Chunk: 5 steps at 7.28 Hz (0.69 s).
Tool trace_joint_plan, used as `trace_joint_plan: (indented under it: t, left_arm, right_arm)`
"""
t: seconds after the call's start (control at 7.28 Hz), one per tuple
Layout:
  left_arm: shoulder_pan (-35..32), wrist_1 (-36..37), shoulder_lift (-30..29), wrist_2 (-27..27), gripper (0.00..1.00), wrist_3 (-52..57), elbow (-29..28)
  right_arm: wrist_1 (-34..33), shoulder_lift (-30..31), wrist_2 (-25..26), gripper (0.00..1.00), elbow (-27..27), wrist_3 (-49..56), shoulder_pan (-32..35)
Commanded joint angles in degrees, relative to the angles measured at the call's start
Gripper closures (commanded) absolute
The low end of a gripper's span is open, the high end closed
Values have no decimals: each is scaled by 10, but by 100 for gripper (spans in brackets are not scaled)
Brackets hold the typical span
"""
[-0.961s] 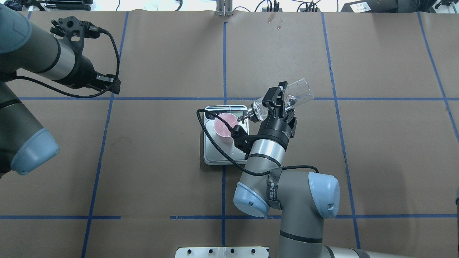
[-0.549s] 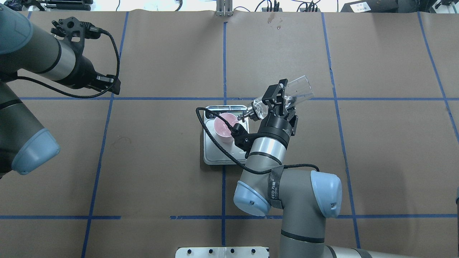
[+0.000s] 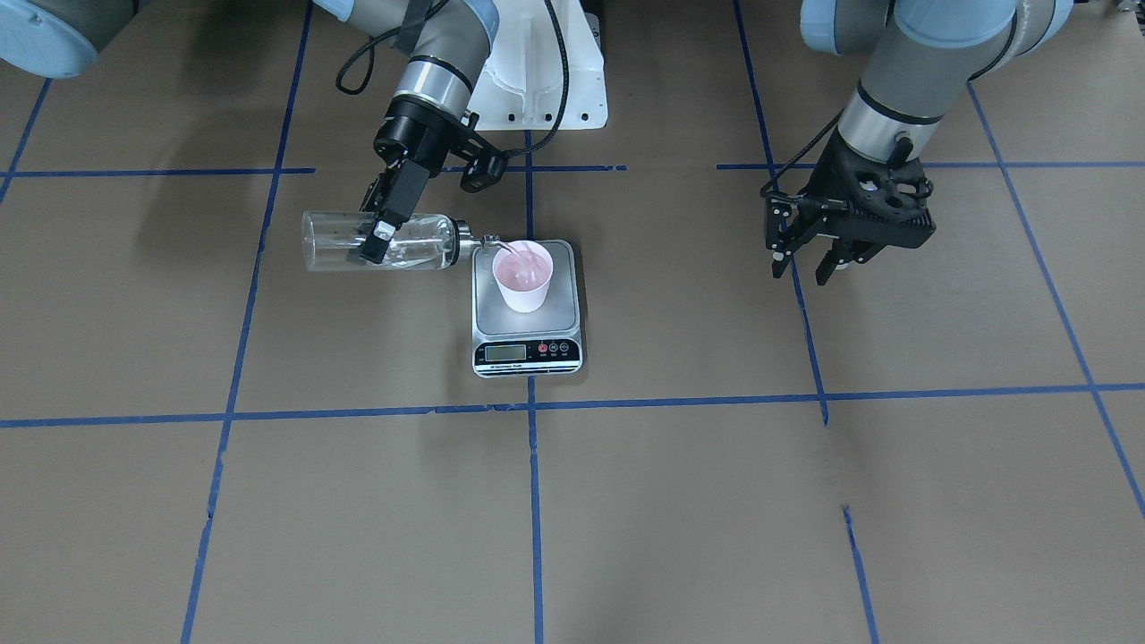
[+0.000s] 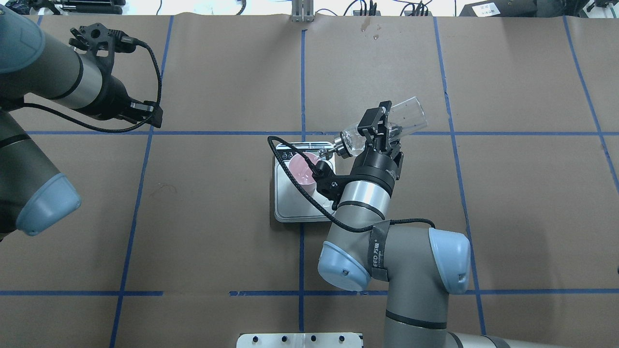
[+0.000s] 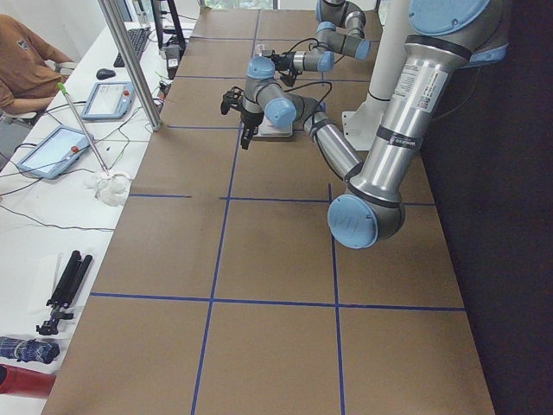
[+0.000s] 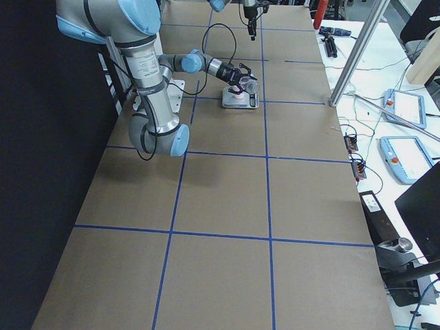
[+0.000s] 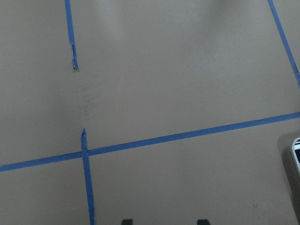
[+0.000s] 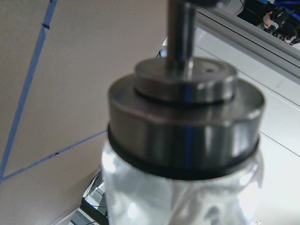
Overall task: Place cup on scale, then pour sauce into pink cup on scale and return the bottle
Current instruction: 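Tilt the bottle spout over the pink cup with the right gripper, then turn the bottle upright and carry it back with the right gripper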
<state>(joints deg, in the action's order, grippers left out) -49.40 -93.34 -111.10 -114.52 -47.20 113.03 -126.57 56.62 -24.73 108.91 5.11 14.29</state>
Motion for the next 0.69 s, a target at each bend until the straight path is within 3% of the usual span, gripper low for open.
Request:
trace_joint_plan:
  t: [0.0,0.55]
  left_arm:
    - [0,0,0,0,44,0,2]
    - [0,2,-1,0,44,0,1]
  right_arm:
    - [13,7,-22,100,2,-168,-1]
    - [159,63,-39,100,-5,-385,-22]
